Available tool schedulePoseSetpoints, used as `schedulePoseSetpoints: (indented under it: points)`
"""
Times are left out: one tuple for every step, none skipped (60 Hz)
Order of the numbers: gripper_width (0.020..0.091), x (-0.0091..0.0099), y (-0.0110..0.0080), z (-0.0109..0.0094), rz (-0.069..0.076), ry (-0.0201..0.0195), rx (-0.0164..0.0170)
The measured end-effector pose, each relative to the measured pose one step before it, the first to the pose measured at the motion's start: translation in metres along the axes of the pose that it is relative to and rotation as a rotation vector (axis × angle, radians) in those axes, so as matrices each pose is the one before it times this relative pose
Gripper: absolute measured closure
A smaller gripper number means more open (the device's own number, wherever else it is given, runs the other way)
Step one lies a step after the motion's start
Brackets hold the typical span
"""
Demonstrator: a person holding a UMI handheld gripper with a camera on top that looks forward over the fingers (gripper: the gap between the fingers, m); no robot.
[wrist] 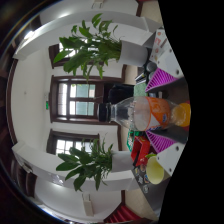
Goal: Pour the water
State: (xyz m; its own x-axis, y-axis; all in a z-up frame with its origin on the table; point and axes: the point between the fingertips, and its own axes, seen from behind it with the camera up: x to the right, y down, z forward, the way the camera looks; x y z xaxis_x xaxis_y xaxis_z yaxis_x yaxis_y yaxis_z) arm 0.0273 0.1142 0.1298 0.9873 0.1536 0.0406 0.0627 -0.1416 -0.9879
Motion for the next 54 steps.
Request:
schedulePoseSetpoints:
  points:
    - [0.0365, 0.00034, -0.00012, -0.00255, 0.0030, 0.00225, -0.00266]
    - [0.0341, -0.00028, -0.00014, -0.00324, 0.0038, 0.00101, -0.00248]
    - [0.0321, -0.00033, -0.00009, -0.00361, 0.0053, 0.00176, -0.00157]
    - [0.0308, -0.00034, -0.00013, -0.00416, 0.0056, 0.00252, -0.00071]
    - [0.0295, 0.00027, 0.00031, -0.00440, 0.0058, 0.00485, -0.00176]
    - [0.0285, 0.00109, 0.00099, -0.00494, 0.0063, 0.00833, -0.00402]
    - [0.0278, 0.00134, 0.00120, -0.00537, 0.0074, 0.01078, -0.00410]
    - [0.0273, 0.00100, 0.00104, -0.00567, 0.0089, 0.01064, -0.00301]
    - [0.0267, 0.00161, 0.00104, -0.00565, 0.0094, 0.01047, -0.00195]
    - [0.0266, 0.00082, 0.00090, -0.00595, 0.0082, 0.00970, -0.00168]
    - [0.0264, -0.00052, 0.00140, -0.00650, 0.0075, 0.00913, -0.00342]
    - [0.0263, 0.00127, 0.00198, -0.00646, 0.0050, 0.00950, -0.00673]
    - [0.0263, 0.00085, 0.00202, -0.00614, 0.0040, 0.00936, -0.00780]
    - [0.0262, 0.00087, 0.00168, -0.00642, 0.0034, 0.00800, -0.00653]
    - [0.0264, 0.00033, 0.00102, -0.00645, 0.0027, 0.00698, -0.00481]
    - [0.0262, 0.00015, 0.00113, -0.00641, 0.0020, 0.00679, -0.00541]
    - [0.0264, 0.00018, 0.00087, -0.00597, 0.0020, 0.00807, -0.00814]
    - [0.0263, 0.00058, 0.00150, -0.00601, 0.0032, 0.00679, -0.00774]
    - [0.0260, 0.00016, 0.00103, -0.00554, 0.0037, 0.00501, -0.00674]
    - [0.0263, -0.00015, 0.00096, -0.00514, 0.0040, 0.00322, -0.00704]
    - [0.0261, -0.00034, 0.00099, -0.00500, 0.0045, 0.00221, -0.00767]
    - [0.0264, -0.00043, 0.00114, -0.00501, 0.0045, 0.00130, -0.00875]
    - [0.0264, -0.00046, 0.00099, -0.00521, 0.0041, 0.00087, -0.00836]
    - [0.0265, 0.00000, 0.00032, -0.00517, 0.0034, 0.00092, -0.00689]
    - [0.0264, 0.00030, -0.00018, -0.00496, 0.0038, 0.00162, -0.00542]
    - [0.0264, 0.00032, -0.00052, -0.00473, 0.0041, 0.00301, -0.00376]
    - [0.0263, 0.00063, -0.00123, -0.00486, 0.0044, 0.00411, -0.00219]
    - [0.0262, 0.00093, -0.00190, -0.00595, 0.0032, 0.00544, -0.00201]
    - [0.0261, 0.00081, -0.00200, -0.00544, 0.0034, 0.00396, 0.00034]
    - [0.0261, 0.00065, -0.00211, -0.00379, 0.0027, 0.00452, 0.00415]
    - [0.0261, 0.00111, -0.00301, -0.00373, 0.0018, 0.00418, 0.00605]
    - [0.0264, 0.00107, -0.00325, -0.00419, 0.0006, 0.00433, 0.00681]
    - [0.0263, 0.00120, -0.00309, -0.00411, -0.0001, 0.00423, 0.00659]
    - [0.0265, 0.00108, -0.00304, -0.00407, -0.0005, 0.00374, 0.00616]
    - [0.0264, 0.00093, -0.00323, -0.00423, -0.0013, 0.00369, 0.00629]
    - [0.0265, 0.00092, -0.00311, -0.00377, -0.0017, 0.00401, 0.00591]
    - [0.0263, 0.00103, -0.00513, -0.00358, -0.0012, 0.00348, 0.00399]
    - [0.0262, 0.00013, -0.00300, -0.00351, 0.0004, 0.00203, 0.00628]
    - [0.0263, 0.00038, -0.00272, -0.00285, 0.0005, 0.00102, 0.00797]
    - [0.0264, 0.00007, -0.00276, -0.00293, -0.0002, 0.00027, 0.00706]
    - [0.0265, -0.00021, -0.00251, -0.00281, 0.0001, -0.00107, 0.00519]
    - [0.0265, -0.00058, -0.00219, -0.00261, 0.0010, -0.00239, 0.00357]
    - [0.0264, -0.00058, -0.00180, -0.00248, 0.0022, -0.00273, 0.00244]
    - [0.0265, -0.00028, -0.00155, -0.00229, 0.0018, -0.00127, 0.00212]
    - [0.0266, -0.00072, -0.00241, -0.00236, 0.0001, 0.00066, 0.00156]
    - [0.0267, -0.00032, -0.00088, -0.00145, 0.0004, -0.00036, 0.00230]
    - [0.0265, -0.00055, -0.00044, -0.00104, 0.0005, -0.00054, 0.00159]
    - [0.0266, -0.00057, -0.00036, -0.00155, -0.0001, -0.00085, -0.00005]
    - [0.0266, -0.00049, -0.00004, -0.00130, 0.0000, -0.00083, -0.00062]
    - [0.0266, -0.00044, -0.00016, -0.00088, 0.0010, -0.00109, -0.00095]
    - [0.0265, -0.00066, 0.00016, -0.00116, 0.0010, -0.00147, -0.00098]
    - [0.0265, -0.00097, 0.00016, -0.00052, 0.0008, -0.00203, -0.00146]
    - [0.0265, -0.00113, 0.00019, -0.00097, -0.0002, -0.00178, -0.00143]
    - [0.0268, -0.00011, 0.00055, -0.00237, -0.0013, -0.00120, -0.00259]
